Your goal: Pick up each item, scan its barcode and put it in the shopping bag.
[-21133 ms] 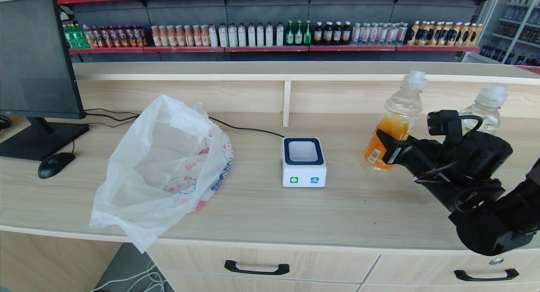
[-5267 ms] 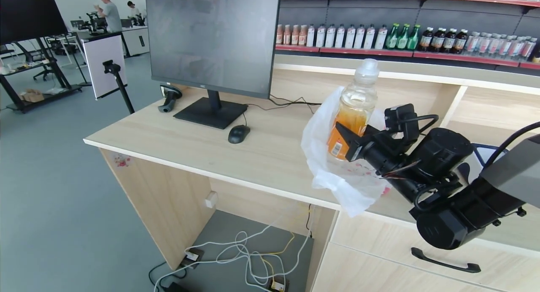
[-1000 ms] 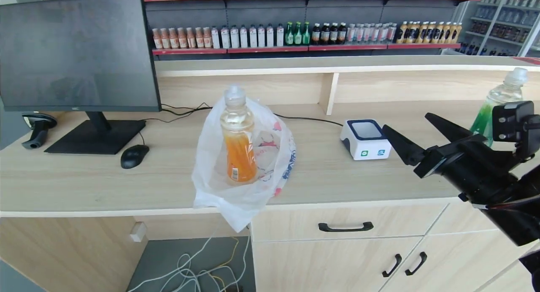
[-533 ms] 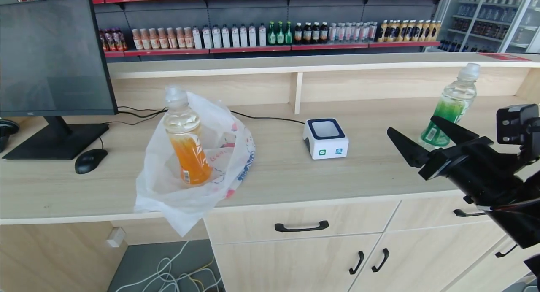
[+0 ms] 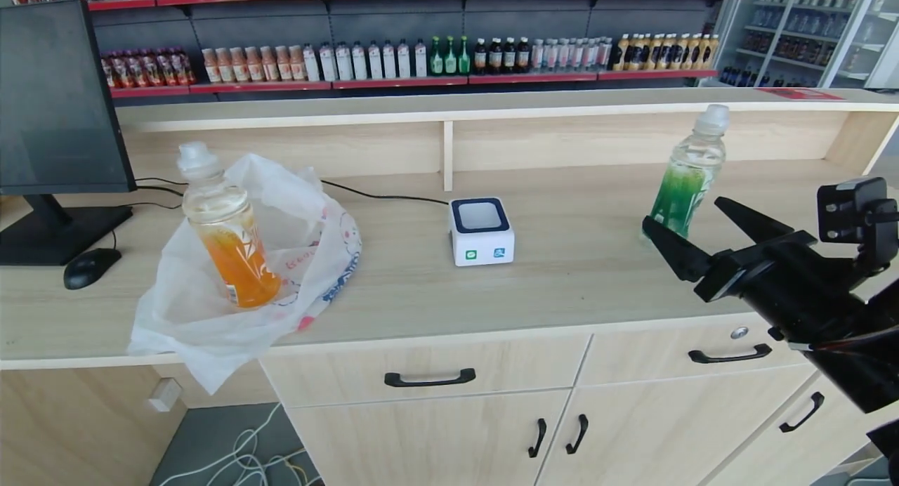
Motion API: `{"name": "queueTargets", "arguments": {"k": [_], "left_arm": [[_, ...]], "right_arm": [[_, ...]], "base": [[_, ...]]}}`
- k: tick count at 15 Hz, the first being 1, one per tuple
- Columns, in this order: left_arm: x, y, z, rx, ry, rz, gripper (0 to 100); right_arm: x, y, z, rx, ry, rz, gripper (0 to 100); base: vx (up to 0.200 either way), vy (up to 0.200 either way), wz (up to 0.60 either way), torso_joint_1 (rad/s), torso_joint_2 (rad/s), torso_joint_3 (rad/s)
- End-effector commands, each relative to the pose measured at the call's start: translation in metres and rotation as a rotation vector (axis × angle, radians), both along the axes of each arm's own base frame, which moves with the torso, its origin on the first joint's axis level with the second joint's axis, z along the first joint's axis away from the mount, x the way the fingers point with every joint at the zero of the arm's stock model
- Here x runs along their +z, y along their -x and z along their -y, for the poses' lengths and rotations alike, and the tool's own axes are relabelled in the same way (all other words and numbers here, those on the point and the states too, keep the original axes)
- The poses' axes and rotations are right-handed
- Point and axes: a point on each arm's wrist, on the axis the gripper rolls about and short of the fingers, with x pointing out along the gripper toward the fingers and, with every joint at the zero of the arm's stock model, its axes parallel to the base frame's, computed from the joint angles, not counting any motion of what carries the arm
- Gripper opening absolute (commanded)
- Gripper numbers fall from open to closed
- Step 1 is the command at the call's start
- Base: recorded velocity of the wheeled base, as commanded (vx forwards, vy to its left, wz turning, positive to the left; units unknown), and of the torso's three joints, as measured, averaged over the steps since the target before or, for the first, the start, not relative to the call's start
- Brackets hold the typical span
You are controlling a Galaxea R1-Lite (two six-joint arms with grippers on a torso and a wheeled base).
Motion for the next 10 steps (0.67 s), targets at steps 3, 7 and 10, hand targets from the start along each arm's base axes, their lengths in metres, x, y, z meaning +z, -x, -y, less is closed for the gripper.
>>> {"name": "queueTargets", "arguments": {"k": [3, 7, 10], "left_arm": [[0.000, 0.000, 0.000, 0.001, -0.001, 0.000, 100], [0.000, 0.000, 0.000, 0.001, -0.001, -0.001, 100], [0.000, 0.000, 0.000, 0.001, -0.001, -0.001, 100]], "right_arm": [[-0.001, -0.001, 0.000, -0.001, 0.006, -0.004, 100], [-0.003, -0.001, 0.000, -0.003, 0.015, -0.007, 100], [-0.012, 0.006, 0.002, -0.008, 0.044, -0.043, 100]], "base": [[0.000, -0.200, 0.00, 0.004, 0.00, -0.001], [0.000, -0.200, 0.00, 0.002, 0.00, 0.005], [0.000, -0.200, 0.00, 0.004, 0.00, 0.002]]}}
